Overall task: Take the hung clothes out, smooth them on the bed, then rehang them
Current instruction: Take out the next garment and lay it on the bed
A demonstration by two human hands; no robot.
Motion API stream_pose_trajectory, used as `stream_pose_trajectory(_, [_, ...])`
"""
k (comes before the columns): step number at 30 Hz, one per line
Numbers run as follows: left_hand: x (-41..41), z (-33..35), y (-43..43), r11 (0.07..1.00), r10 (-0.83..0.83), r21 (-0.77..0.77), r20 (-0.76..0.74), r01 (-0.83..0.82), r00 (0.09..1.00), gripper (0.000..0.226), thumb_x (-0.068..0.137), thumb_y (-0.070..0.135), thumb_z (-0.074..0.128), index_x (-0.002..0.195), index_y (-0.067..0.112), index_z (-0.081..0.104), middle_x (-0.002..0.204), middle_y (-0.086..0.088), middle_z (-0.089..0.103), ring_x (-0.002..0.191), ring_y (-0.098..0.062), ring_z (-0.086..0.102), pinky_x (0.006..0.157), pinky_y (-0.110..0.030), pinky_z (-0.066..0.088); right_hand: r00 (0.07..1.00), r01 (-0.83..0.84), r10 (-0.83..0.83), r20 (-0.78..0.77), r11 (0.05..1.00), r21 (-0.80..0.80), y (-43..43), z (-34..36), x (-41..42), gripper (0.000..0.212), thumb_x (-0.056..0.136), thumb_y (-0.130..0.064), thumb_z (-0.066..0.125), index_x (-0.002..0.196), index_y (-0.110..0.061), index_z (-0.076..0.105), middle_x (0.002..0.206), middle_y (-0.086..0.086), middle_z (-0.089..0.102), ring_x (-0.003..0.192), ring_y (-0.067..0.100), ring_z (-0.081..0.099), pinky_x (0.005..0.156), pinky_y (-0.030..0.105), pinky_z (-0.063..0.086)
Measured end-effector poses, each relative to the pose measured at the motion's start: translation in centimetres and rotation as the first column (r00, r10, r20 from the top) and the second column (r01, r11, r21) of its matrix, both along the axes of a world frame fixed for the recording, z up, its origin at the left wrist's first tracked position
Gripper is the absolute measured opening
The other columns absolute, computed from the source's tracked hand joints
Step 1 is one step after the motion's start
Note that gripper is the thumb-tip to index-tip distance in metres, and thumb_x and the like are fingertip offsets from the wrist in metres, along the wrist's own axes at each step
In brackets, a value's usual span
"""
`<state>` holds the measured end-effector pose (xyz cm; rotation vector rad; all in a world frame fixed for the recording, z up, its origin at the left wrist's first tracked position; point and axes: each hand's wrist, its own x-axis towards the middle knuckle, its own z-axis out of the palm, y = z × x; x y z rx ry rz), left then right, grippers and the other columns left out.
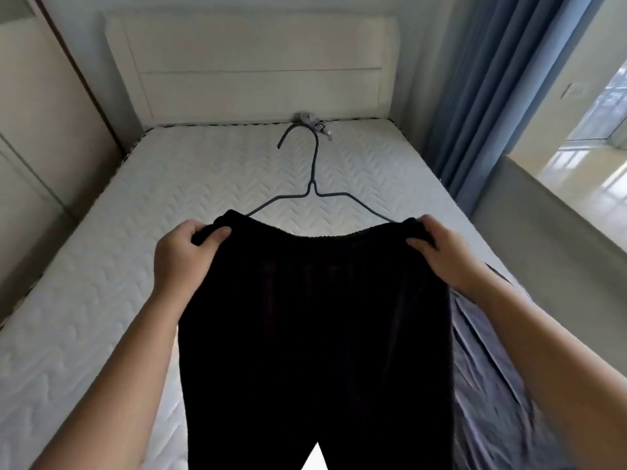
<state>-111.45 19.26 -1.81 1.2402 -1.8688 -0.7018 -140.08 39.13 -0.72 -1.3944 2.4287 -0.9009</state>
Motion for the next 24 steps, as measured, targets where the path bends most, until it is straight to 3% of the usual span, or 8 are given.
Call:
stream_pose_trajectory(2, [-3.0,0.2,-3.3,1.000,0.004,0.004,0.020,-0.004,1.000,0.028,0.083,0.037,0.062,0.079,0.009,0.058,0.067,0.002,0.054,0.073,-0.022,0.053,0.062,-0.029,0.035,1.000,0.029,-0.029,0.004,0.999,-0.020,-3.8,0.4,-2.7,0.022,0.092,-0.019,0.051,0.112,-0.010,0.052,0.095,0.002,0.052,0.087,0.019,0.048,0.063,0.021,0.023])
stream_pose_trajectory(4, [-5.6,-0.8,-6.2,1.000,0.005,0.008,0.072,-0.006,0.997,0.030,0.084,0.039,0.059,0.081,0.009,0.056,0.072,-0.001,0.055,0.074,-0.022,0.053,0.066,-0.029,0.035,0.994,0.080,-0.076,0.079,0.996,-0.049,-7.3,-0.9,-5.7,0.023,0.091,-0.022,0.053,0.111,-0.013,0.053,0.095,0.004,0.056,0.089,0.022,0.051,0.069,0.023,0.027])
stream_pose_trajectory(6, [-7.6,-3.1,-8.5,0.999,-0.016,0.034,0.196,0.010,0.980,0.035,0.087,0.041,0.054,0.083,0.007,0.054,0.076,-0.006,0.058,0.075,-0.024,0.053,0.065,-0.031,0.037,0.984,0.115,-0.111,0.142,0.993,-0.016,-10.3,-3.6,-8.2,0.025,0.089,-0.025,0.055,0.111,-0.013,0.054,0.098,0.010,0.061,0.095,0.029,0.055,0.074,0.029,0.033])
stream_pose_trajectory(9, [-9.6,-8.2,-11.2,0.994,-0.098,0.085,0.453,0.066,0.886,0.037,0.091,0.038,0.047,0.083,0.002,0.051,0.076,-0.010,0.057,0.073,-0.028,0.054,0.063,-0.034,0.039,0.972,0.116,-0.130,0.195,0.990,0.084,-13.6,-9.3,-11.1,0.030,0.088,-0.024,0.057,0.112,-0.007,0.054,0.106,0.018,0.063,0.102,0.032,0.056,0.073,0.027,0.032])
stream_pose_trajectory(11, [-10.6,-11.8,-12.9,0.987,-0.142,0.139,0.529,0.080,0.837,0.032,0.093,0.033,0.045,0.081,0.004,0.048,0.074,-0.007,0.053,0.074,-0.026,0.052,0.062,-0.032,0.035,0.963,0.116,-0.148,0.227,0.982,0.149,-15.2,-13.5,-12.3,0.029,0.090,-0.023,0.055,0.113,-0.005,0.053,0.109,0.019,0.062,0.104,0.033,0.055,0.073,0.028,0.031])
stream_pose_trajectory(17, [-13.6,-22.2,-18.7,0.985,-0.141,0.163,0.617,0.049,0.774,0.027,0.095,0.024,0.041,0.072,0.010,0.039,0.076,-0.006,0.048,0.074,-0.023,0.049,0.061,-0.029,0.033,0.980,0.038,-0.093,0.178,0.955,0.293,-19.9,-24.9,-15.4,0.018,0.093,-0.007,0.041,0.107,-0.003,0.049,0.111,0.020,0.059,0.099,0.033,0.055,0.072,0.031,0.033])
stream_pose_trajectory(20, [-15.4,-26.7,-21.9,0.992,-0.089,0.129,0.628,0.009,0.773,0.022,0.094,0.021,0.043,0.079,0.006,0.047,0.082,-0.010,0.051,0.081,-0.026,0.050,0.066,-0.032,0.037,0.981,0.056,-0.107,0.164,0.956,0.287,-23.0,-29.0,-17.0,0.016,0.092,-0.004,0.041,0.104,-0.002,0.051,0.109,0.017,0.059,0.089,0.028,0.052,0.071,0.031,0.034])
stream_pose_trajectory(24, [-17.8,-32.2,-25.4,0.994,-0.047,0.102,0.652,-0.026,0.757,0.026,0.094,0.026,0.044,0.090,0.002,0.052,0.091,-0.015,0.055,0.090,-0.032,0.051,0.070,-0.039,0.042,0.983,0.081,-0.129,0.129,0.942,0.326,-26.6,-34.4,-19.1,0.017,0.091,-0.004,0.041,0.104,-0.003,0.052,0.109,0.017,0.059,0.096,0.032,0.056,0.074,0.034,0.038])
